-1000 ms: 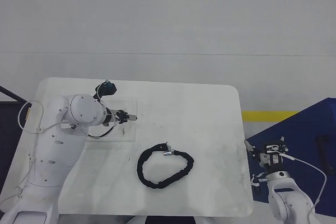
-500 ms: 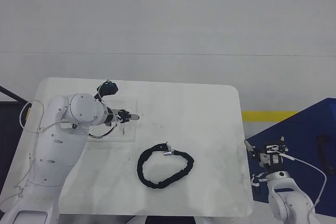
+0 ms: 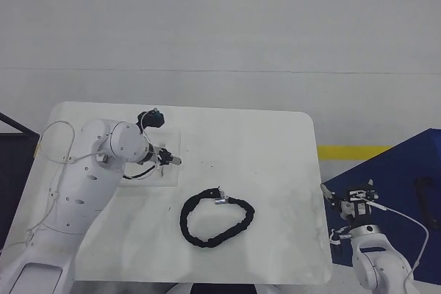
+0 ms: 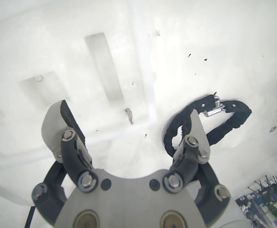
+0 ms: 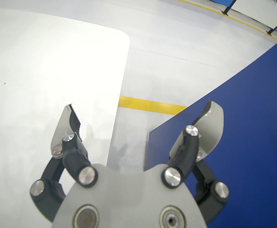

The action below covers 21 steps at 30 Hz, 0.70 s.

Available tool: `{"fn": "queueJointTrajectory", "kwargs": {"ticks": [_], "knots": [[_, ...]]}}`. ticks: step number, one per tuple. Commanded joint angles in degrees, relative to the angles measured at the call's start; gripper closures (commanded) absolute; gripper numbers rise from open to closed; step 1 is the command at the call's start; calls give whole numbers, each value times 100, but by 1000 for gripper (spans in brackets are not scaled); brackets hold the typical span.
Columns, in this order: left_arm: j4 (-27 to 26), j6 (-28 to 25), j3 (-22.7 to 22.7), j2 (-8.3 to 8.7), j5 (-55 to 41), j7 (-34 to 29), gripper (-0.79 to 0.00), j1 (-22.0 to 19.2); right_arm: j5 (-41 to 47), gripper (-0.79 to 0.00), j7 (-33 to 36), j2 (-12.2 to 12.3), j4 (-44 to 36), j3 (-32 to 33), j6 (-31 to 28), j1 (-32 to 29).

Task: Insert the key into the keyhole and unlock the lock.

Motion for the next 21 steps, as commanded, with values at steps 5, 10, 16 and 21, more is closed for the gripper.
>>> {"fn": "queueJointTrajectory", "kwargs": {"ticks": [5,10,16,21], "knots": [[409,140,705,97,-320,0,-597,-468,0,-785,0,0,0,0,0,0],[385,337,1159,231,-444,0,-529,-636,0,-785,0,0,0,0,0,0],[251,482,1530,424,-461,0,-486,-740,0,-785,0,0,0,0,0,0],[160,482,1681,527,-529,0,-363,-753,0,-785,0,0,0,0,0,0]]}}
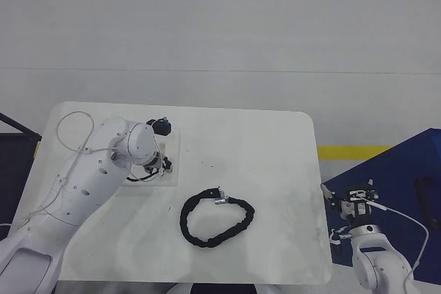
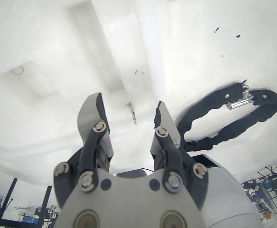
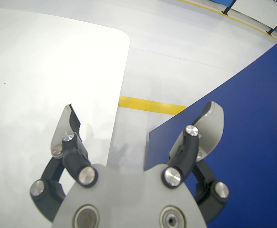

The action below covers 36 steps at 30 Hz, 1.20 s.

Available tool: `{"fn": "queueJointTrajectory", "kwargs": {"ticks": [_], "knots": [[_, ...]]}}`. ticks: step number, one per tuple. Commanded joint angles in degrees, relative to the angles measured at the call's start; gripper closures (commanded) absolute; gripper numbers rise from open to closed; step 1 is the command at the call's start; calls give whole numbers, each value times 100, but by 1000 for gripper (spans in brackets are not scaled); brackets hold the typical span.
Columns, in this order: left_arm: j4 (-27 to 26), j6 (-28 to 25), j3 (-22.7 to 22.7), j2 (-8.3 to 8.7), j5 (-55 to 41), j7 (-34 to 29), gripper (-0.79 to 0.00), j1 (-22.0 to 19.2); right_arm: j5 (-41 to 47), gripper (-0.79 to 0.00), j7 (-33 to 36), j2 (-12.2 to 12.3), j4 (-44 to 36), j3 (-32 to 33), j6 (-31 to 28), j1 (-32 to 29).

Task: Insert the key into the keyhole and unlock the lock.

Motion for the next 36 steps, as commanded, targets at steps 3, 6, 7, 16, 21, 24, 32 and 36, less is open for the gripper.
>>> {"fn": "queueJointTrajectory", "kwargs": {"ticks": [3,6,7,16,21,24,32,36], "knots": [[-27,0,70,65,-35,0,-357,-21,0,-785,0,0,0,0,0,0],[-32,0,112,95,-44,0,-354,-36,0,-785,0,0,0,0,0,0],[-25,2,112,103,-10,1,-354,-46,0,-785,0,0,0,0,0,0],[-86,87,73,108,72,87,-299,2,0,-785,0,0,0,0,0,0],[-86,97,38,106,70,98,-246,36,0,-785,0,0,0,0,0,0],[-62,92,45,97,99,92,-228,40,0,-785,0,0,0,0,0,0],[-106,96,-23,99,126,96,-114,83,0,-785,0,0,0,0,0,0],[-111,96,-93,113,148,97,-120,112,0,-785,0,0,0,0,0,0]]}}
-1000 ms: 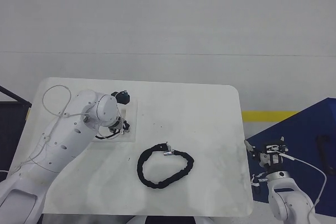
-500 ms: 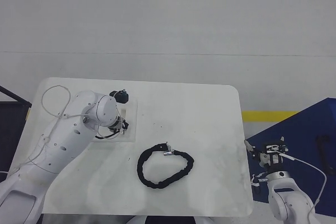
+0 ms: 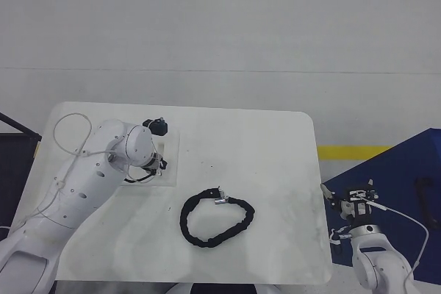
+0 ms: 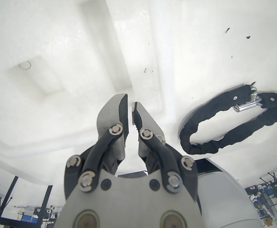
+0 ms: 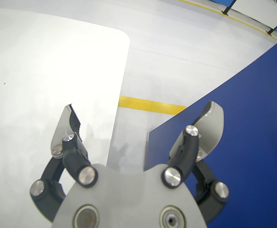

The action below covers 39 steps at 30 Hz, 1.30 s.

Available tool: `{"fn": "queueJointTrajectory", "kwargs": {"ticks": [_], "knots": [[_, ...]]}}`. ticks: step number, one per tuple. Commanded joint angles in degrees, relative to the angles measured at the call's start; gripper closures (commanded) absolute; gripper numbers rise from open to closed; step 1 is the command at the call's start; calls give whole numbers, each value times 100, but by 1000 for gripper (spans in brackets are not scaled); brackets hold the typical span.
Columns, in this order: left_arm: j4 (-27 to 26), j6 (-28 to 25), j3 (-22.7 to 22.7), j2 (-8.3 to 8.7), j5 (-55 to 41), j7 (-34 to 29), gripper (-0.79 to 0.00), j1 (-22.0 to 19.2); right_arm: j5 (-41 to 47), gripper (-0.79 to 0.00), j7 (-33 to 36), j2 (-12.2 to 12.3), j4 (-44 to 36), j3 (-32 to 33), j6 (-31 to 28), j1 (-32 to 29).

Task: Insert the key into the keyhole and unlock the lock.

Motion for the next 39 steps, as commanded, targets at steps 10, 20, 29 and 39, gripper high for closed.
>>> {"fn": "queueJointTrajectory", "kwargs": {"ticks": [10,20,29,39], "knots": [[-135,56,-153,23,151,100,-274,101,0,-785,0,0,0,0,0,0],[-137,-309,-247,17,85,228,-215,207,0,-785,0,0,0,0,0,0],[-22,-545,-204,-33,60,239,-68,180,0,-785,0,0,0,0,0,0],[-140,-649,-343,-17,80,176,0,249,0,-785,0,0,0,0,0,0]]}}
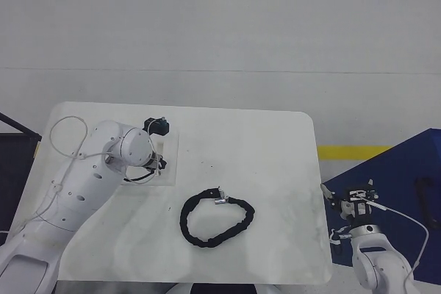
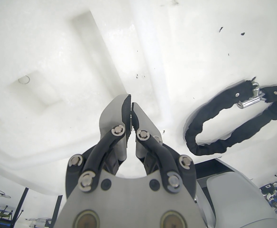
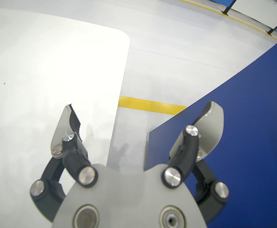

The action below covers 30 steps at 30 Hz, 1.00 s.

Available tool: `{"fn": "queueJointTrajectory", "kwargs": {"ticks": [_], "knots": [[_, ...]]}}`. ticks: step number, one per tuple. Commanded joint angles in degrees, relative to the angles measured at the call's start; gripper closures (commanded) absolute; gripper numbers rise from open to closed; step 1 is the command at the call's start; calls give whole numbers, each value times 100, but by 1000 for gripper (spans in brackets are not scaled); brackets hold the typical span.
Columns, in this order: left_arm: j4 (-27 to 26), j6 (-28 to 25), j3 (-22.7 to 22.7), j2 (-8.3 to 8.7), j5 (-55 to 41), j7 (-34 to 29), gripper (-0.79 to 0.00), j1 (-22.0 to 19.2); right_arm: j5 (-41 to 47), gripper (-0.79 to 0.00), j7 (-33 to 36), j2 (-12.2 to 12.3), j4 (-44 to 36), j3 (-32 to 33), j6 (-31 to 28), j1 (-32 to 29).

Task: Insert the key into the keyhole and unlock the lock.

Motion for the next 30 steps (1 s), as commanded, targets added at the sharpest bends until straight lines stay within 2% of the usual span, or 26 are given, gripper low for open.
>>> {"fn": "queueJointTrajectory", "kwargs": {"ticks": [1,10,12,14,15,16,20,23,30], "knots": [[-78,-9,-54,13,6,5,0,41,0,-785,0,0,0,0,0,0],[-244,64,-257,66,84,-45,0,238,0,-785,0,0,0,0,0,0],[-197,94,-230,50,90,-43,-212,228,0,-785,0,0,0,0,0,0],[-165,122,-204,34,104,-31,-265,213,0,-785,0,0,0,0,0,0],[-161,118,-200,28,92,-40,-323,209,0,-785,0,0,0,0,0,0],[-167,115,-206,26,92,-49,-336,203,0,-785,0,0,0,0,0,0],[-286,82,-264,35,99,-61,-314,244,0,-785,0,0,0,0,0,0],[-389,43,-321,51,98,-86,-237,312,0,-785,0,0,0,0,0,0],[-487,-22,-342,65,223,-127,-179,422,0,-785,0,0,0,0,0,0]]}}
